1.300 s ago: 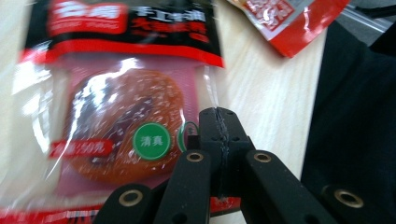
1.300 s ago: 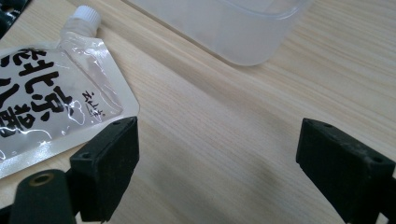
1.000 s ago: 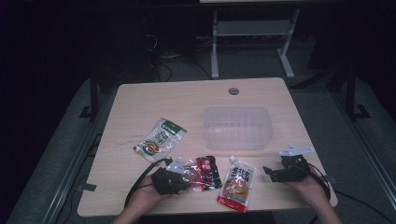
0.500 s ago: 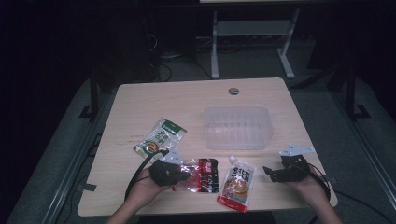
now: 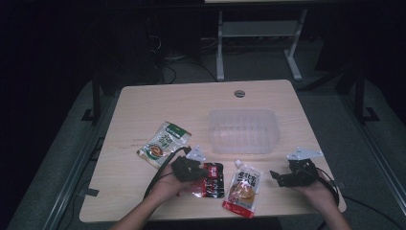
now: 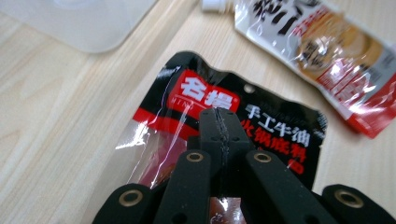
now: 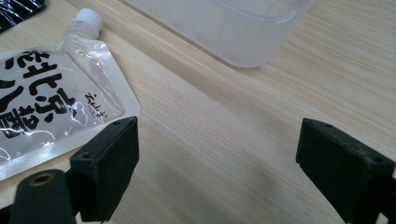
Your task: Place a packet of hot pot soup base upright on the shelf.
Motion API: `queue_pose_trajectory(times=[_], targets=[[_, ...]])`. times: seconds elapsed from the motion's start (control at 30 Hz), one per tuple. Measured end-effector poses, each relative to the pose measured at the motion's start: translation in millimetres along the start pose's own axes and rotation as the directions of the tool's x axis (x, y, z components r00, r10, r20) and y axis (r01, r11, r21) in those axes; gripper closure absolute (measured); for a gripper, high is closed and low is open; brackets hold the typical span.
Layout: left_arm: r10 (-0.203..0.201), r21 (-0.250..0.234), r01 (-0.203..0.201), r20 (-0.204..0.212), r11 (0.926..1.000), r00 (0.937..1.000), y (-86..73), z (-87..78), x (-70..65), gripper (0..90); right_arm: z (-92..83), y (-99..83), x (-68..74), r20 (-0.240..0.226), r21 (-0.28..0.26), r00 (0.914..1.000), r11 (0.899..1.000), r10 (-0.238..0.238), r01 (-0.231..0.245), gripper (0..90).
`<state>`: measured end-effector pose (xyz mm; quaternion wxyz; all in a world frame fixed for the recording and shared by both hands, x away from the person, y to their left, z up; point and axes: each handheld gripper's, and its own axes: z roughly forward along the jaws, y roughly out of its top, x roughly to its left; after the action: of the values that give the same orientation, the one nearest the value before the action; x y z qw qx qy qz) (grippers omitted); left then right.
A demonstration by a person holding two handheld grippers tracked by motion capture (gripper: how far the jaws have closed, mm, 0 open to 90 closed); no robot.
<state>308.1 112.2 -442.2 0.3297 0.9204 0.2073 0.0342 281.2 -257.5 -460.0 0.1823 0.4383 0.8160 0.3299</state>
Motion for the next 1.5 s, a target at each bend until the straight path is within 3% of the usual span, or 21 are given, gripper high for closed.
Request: queue_pose_trajectory(times=[0.13, 0.4, 0.5, 0.73, 0.97, 1.17, 1.3, 1.37, 1.47, 1.5], targets=[[0.0, 0.004, 0.001, -0.014, 1.0, 0.9999, -4.0, -2.7, 2.6, 89.9, -0.1, -0.4, -0.7, 0.0, 0.0, 1.0, 1.0, -0.002, 0.002, 12.9], [-0.043, -0.002, 0.043, -0.036, 0.9991, 0.9984, -17.3, -14.1, 11.9, 89.9, -0.7, 0.1, 0.5, -0.004, -0.002, 1.0, 1.0, -0.007, 0.007, 13.0], [-0.055, -0.011, 0.055, -0.023, 0.9984, 0.9982, -20.9, -19.0, 14.5, 89.8, -1.5, 1.2, 1.2, -0.008, -0.005, 1.0, 1.0, -0.005, 0.005, 13.0], [-0.075, -0.053, 0.073, -0.036, 0.9959, 0.9966, -28.8, -49.1, 14.7, 89.8, -13.7, 12.7, 15.7, -0.077, -0.033, 0.9969, 0.999, -0.014, 0.011, 13.0], [-0.127, -0.053, 0.123, -0.082, 0.991, 0.9885, -57.1, -74.1, 16.7, 89.8, -13.5, 27.0, 37.8, -0.163, -0.033, 0.9848, 0.998, -0.058, 0.054, 12.9], [-0.18, -0.06, 0.175, -0.089, 0.9827, 0.9796, -76.7, -83.7, 15.1, 89.7, -6.0, 41.3, 52.8, -0.218, -0.046, 0.9714, 0.995, -0.094, 0.086, 13.1], [-0.186, -0.054, 0.182, -0.083, 0.9818, 0.9791, -81.4, -84.3, 14.0, 89.7, -1.0, 48.8, 59.6, -0.236, -0.056, 0.965, 0.993, -0.114, 0.103, 13.2], [-0.174, -0.045, 0.171, -0.074, 0.9843, 0.982, -80.1, -82.7, 14.5, 89.7, 3.6, 53.9, 65.0, -0.251, -0.063, 0.96, 0.992, -0.124, 0.111, 13.3], [-0.16, -0.027, 0.158, -0.079, 0.9871, 0.984, -77.7, -77.0, 15.3, 89.7, 14.7, 66.3, 78.6, -0.301, -0.072, 0.9437, 0.99, -0.138, 0.122, 13.6], [-0.16, -0.027, 0.158, -0.079, 0.9871, 0.984, -77.7, -77.0, 15.3, 89.7, 14.7, 66.3, 78.6, -0.301, -0.072, 0.9437, 0.99, -0.138, 0.122, 13.6]])
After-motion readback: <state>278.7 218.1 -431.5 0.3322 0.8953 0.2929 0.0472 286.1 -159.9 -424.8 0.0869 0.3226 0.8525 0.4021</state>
